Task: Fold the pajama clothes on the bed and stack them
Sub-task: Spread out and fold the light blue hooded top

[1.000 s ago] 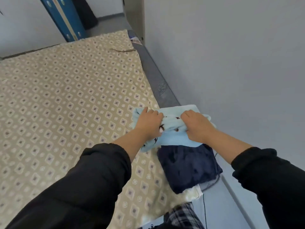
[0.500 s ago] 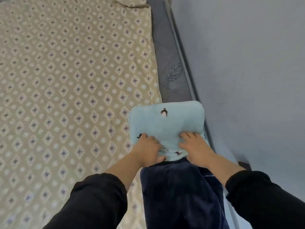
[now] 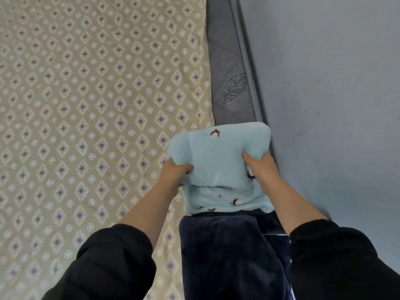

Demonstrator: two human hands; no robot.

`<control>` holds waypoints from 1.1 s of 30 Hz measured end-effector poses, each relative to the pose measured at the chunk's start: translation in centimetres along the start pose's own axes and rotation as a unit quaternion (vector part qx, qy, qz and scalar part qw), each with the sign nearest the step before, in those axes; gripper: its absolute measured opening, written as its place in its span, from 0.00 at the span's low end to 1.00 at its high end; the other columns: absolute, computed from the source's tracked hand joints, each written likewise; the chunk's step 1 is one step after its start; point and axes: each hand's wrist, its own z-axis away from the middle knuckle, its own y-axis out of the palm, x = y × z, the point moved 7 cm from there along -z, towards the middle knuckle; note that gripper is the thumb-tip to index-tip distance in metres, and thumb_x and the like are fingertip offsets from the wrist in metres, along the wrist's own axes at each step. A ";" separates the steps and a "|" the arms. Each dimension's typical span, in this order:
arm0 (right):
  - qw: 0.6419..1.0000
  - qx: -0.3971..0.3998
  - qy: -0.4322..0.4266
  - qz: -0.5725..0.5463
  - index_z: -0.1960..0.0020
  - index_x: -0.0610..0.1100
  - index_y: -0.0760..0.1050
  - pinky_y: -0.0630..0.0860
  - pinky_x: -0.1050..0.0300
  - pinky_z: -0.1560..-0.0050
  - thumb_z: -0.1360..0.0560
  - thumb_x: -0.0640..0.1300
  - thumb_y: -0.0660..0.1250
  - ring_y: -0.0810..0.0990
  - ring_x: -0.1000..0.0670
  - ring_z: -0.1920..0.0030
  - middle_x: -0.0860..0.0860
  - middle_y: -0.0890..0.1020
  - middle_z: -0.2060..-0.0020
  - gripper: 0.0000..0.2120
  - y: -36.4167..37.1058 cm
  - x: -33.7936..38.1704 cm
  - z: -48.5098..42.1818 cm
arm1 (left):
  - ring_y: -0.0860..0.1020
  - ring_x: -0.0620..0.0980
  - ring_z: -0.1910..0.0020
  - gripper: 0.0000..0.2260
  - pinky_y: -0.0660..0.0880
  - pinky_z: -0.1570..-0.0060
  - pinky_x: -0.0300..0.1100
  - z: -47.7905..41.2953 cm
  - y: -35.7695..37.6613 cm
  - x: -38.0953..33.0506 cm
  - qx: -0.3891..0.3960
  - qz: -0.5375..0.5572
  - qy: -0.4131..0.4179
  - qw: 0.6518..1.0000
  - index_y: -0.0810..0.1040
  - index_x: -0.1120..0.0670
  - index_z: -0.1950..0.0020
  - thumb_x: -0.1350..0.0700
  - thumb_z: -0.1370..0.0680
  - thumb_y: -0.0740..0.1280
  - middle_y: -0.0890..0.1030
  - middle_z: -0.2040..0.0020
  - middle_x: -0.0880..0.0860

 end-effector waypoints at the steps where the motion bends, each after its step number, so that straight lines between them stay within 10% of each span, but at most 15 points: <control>1: 1.000 0.006 -0.003 -0.022 0.34 0.40 0.71 0.72 0.56 0.45 0.24 0.45 0.70 0.77 0.49 0.44 0.46 0.78 0.41 0.21 0.1 0.4 -0.2 | 0.78 0.58 0.47 0.21 0.77 0.54 0.49 0.2 0.2 -0.4 0.011 0.007 0.008 1.000 0.73 0.57 0.40 0.63 0.32 0.71 0.79 0.45 0.56; 7: 0.987 -0.011 -0.070 -0.145 0.38 0.42 0.74 0.76 0.58 0.48 0.24 0.39 0.68 0.80 0.52 0.48 0.50 0.81 0.46 0.15 -2.2 2.0 -0.6 | 0.78 0.53 0.44 0.28 0.77 0.45 0.52 1.4 1.3 -2.9 0.064 0.068 0.125 0.988 0.74 0.52 0.37 0.61 0.38 0.67 0.80 0.42 0.53; 13: 0.993 -0.017 0.041 0.109 0.39 0.39 0.75 0.75 0.57 0.49 0.29 0.43 0.75 0.78 0.47 0.48 0.45 0.80 0.44 0.21 -3.3 -6.9 1.0 | 0.74 0.56 0.58 0.18 0.73 0.59 0.50 2.7 0.8 5.0 0.056 -0.087 -0.016 0.995 0.73 0.55 0.56 0.61 0.45 0.62 0.75 0.56 0.59; 17: 0.987 -0.027 0.035 0.152 0.32 0.39 0.68 0.74 0.45 0.38 0.33 0.46 0.79 0.76 0.43 0.40 0.43 0.76 0.39 0.34 -3.5 -7.1 0.1 | 0.71 0.59 0.39 0.39 0.73 0.41 0.55 1.3 -0.2 6.1 0.025 -0.124 -0.055 0.990 0.63 0.52 0.29 0.56 0.40 0.68 0.70 0.37 0.56; 21: 0.993 0.059 0.104 -0.004 0.37 0.42 0.70 0.76 0.46 0.42 0.31 0.36 0.76 0.79 0.45 0.47 0.46 0.80 0.46 0.26 -2.4 -6.9 -1.3 | 0.75 0.58 0.44 0.32 0.76 0.46 0.56 0.7 1.4 6.4 0.102 0.056 -0.131 0.985 0.63 0.48 0.31 0.65 0.33 0.64 0.75 0.41 0.54; 28: 0.997 0.025 0.069 0.021 0.50 0.41 0.78 0.77 0.53 0.53 0.30 0.29 0.71 0.80 0.47 0.55 0.44 0.82 0.54 0.12 -3.0 -6.1 -2.4 | 0.75 0.57 0.50 0.33 0.74 0.55 0.50 0.2 2.4 4.2 0.084 -0.013 0.004 0.996 0.70 0.56 0.38 0.62 0.45 0.63 0.76 0.47 0.59; 33: 0.993 -0.030 -0.033 0.105 0.54 0.40 0.76 0.73 0.62 0.65 0.30 0.30 0.64 0.77 0.47 0.57 0.46 0.80 0.61 0.08 -2.7 -5.2 -1.0 | 0.62 0.57 0.28 0.42 0.65 0.31 0.54 1.4 -0.1 1.7 -0.046 -0.122 0.163 0.978 0.52 0.51 0.23 0.61 0.34 0.66 0.63 0.27 0.56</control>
